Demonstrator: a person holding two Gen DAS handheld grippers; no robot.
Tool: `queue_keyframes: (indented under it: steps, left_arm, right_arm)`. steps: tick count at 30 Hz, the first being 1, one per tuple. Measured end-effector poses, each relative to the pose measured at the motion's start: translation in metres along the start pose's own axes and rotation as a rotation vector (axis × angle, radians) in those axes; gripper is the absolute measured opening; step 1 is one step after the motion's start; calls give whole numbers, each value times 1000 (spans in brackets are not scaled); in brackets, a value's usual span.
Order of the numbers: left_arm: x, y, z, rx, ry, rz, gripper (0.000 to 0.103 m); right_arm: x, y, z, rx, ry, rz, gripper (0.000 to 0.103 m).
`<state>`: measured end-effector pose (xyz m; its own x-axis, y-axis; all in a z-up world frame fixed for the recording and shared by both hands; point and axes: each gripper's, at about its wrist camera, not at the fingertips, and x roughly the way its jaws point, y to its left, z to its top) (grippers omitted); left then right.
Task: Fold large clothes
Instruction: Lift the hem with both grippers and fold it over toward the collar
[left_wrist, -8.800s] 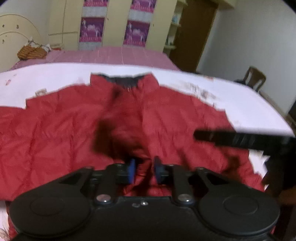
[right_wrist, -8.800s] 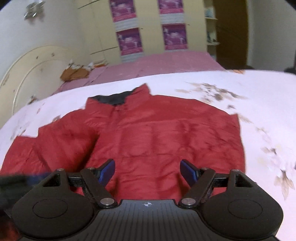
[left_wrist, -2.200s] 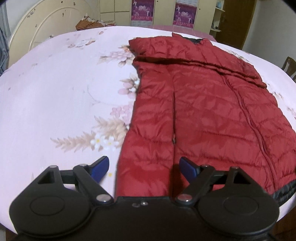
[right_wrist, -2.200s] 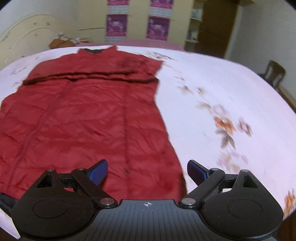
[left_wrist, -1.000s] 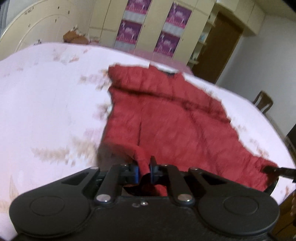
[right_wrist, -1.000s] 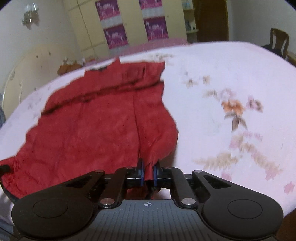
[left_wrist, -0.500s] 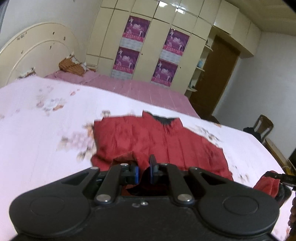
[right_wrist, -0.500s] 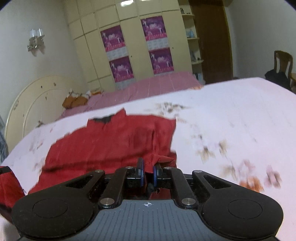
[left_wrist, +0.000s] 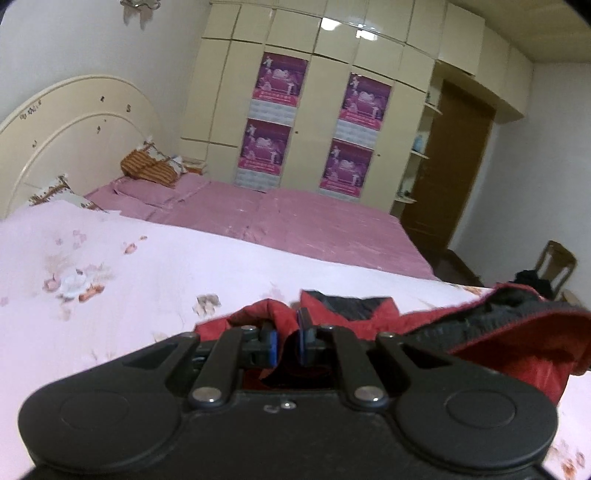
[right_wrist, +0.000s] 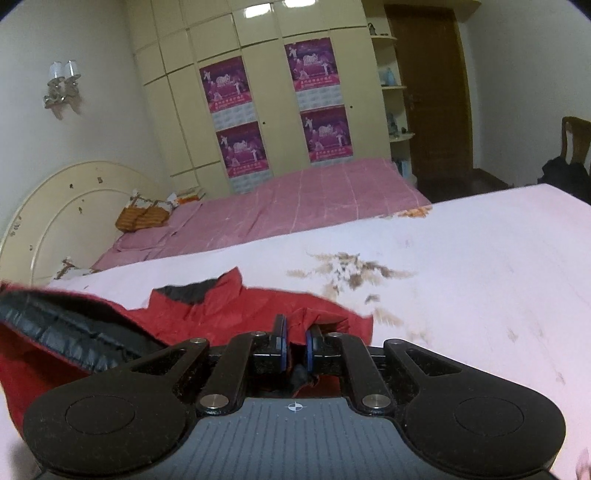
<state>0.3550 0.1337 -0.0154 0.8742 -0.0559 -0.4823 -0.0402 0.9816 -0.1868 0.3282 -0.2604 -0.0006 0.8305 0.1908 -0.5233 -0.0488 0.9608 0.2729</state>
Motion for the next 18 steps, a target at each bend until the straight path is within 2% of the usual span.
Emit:
queue_keyframes:
  steps: [8,18]
  left_arm:
    - [54,-3,13,32,9,86,10]
    - [118,-3,9,76,69,183,10]
  right_arm:
    - [65,-8,24,4,8,-17,9]
    - [138,-21,22,7,85,-65,9]
